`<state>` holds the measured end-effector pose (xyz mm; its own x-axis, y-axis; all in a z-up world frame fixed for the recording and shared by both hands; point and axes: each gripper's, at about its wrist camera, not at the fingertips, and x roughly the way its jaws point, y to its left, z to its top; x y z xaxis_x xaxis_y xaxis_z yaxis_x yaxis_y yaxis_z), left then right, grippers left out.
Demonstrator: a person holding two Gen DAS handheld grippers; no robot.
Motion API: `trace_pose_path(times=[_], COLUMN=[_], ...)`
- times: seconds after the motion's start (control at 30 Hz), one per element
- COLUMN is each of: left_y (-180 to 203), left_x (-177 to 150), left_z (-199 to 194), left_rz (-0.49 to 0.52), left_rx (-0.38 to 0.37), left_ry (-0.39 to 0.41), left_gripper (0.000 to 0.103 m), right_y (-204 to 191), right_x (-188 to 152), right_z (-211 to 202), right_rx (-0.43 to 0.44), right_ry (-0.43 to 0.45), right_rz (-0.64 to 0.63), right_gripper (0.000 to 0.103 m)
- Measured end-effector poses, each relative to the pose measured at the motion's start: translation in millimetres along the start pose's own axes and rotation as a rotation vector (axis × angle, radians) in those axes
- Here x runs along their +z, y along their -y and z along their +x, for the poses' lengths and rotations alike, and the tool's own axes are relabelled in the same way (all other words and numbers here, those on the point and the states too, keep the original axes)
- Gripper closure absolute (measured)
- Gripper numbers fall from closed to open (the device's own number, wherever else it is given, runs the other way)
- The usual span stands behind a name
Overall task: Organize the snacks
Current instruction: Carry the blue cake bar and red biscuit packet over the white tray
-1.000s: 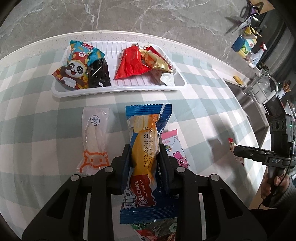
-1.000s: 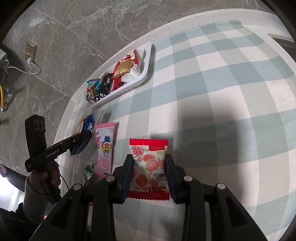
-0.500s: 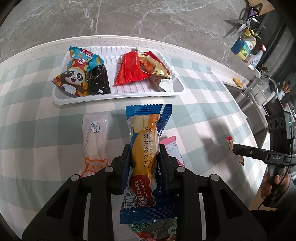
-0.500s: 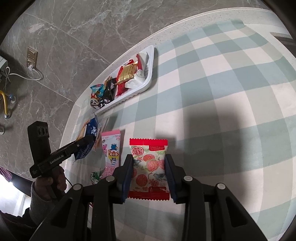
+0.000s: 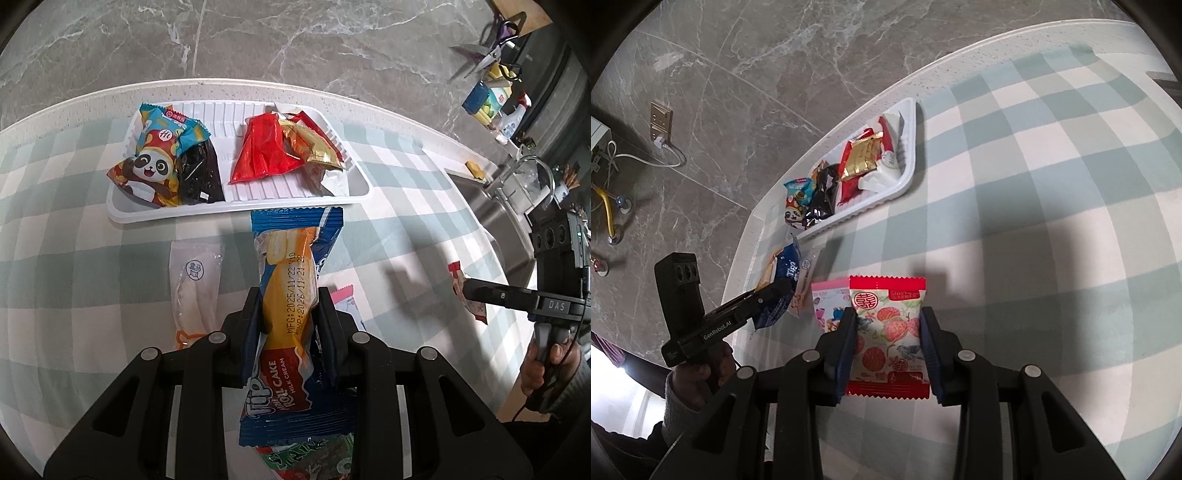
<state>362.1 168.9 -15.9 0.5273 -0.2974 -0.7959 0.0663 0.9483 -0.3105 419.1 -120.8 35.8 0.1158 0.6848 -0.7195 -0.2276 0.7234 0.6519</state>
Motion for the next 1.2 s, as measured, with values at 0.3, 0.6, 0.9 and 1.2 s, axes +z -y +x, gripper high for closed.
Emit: trace_pose_path(times=[0.3,0.6,0.9,1.2], left_y=[-4,-11,-17,-22], left_x=[15,36,59,84], left_z=[1,3,9,22], left_rz=[-0.005,-0.017,-0.028,-0.035], left_rx=[0.000,0.008,0.016,0.023], left_ry=[0.014,0.033,0.047,0.053], left_gripper=[0.077,0.077,0.077,0.077], right_y=[-10,-21,-26,-35], right_x=[16,40,67,97], right_z=[7,20,30,46], right_rx=[0.026,0.040,0.050,0.062], right_ry=[0.008,0.021,0.035,0.045], right_rz=[-0.012,-0.036,-0.050,-0.072], right_gripper=[0.066,0.066,0.066,0.066])
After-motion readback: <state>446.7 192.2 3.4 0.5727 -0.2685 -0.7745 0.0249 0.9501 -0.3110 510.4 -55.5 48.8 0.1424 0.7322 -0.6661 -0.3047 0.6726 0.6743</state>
